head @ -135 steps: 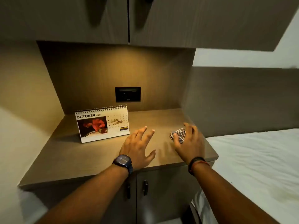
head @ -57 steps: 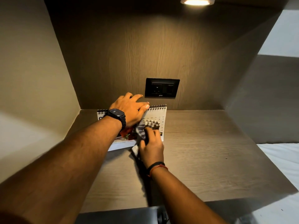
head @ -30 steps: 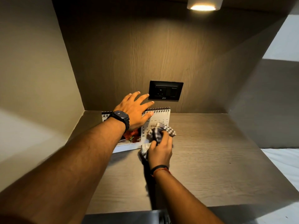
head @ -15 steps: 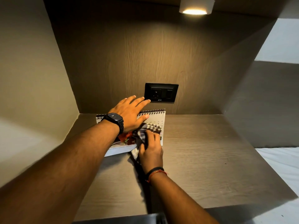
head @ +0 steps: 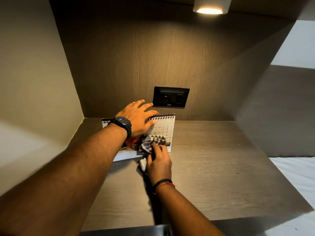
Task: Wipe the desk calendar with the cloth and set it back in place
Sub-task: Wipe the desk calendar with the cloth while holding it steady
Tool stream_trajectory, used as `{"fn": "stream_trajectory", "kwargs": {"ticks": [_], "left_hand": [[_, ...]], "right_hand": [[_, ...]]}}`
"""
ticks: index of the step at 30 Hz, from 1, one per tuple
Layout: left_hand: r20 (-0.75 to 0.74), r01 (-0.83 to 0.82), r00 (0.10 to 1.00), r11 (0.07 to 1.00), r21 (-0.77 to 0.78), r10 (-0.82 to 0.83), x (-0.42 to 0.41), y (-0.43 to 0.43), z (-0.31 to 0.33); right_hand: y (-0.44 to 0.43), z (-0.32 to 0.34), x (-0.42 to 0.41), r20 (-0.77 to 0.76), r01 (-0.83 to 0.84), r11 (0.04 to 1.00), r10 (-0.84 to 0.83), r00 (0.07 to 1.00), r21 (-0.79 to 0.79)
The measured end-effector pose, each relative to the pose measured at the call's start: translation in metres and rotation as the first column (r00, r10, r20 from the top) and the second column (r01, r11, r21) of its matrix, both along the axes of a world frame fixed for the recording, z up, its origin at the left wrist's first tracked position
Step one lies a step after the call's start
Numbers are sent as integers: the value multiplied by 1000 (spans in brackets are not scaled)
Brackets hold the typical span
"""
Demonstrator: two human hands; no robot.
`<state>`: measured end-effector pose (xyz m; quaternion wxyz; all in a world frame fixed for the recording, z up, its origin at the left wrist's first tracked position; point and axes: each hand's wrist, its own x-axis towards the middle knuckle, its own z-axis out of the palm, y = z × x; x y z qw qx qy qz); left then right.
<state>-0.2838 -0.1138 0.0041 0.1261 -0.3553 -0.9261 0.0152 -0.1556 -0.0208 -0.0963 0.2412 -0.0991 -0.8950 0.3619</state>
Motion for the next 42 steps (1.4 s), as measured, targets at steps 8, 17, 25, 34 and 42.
{"fn": "stream_trajectory", "kwargs": {"ticks": [8, 17, 25, 34, 42], "left_hand": [[5, 0, 1000, 1000, -1, 0, -1, 1, -1], [-11, 0, 1000, 1000, -16, 0, -1, 2, 0], [-7, 7, 1000, 1000, 1, -7, -3, 0, 1], [6, -37, 999, 999, -16, 37, -3, -1, 4], [-287, 158, 952, 971, 178, -103, 49, 48, 23]], "right_hand": [[-5, 22, -15, -108, 190, 953, -220, 970, -235], [14, 11, -10, 19, 280, 927, -284, 959, -250], [-5, 12, -14, -45, 45, 968, -58, 997, -248], [26, 26, -12, 96, -195, 969, 211, 973, -154], [154, 54, 26, 143, 241, 961, -259, 955, 133]]}}
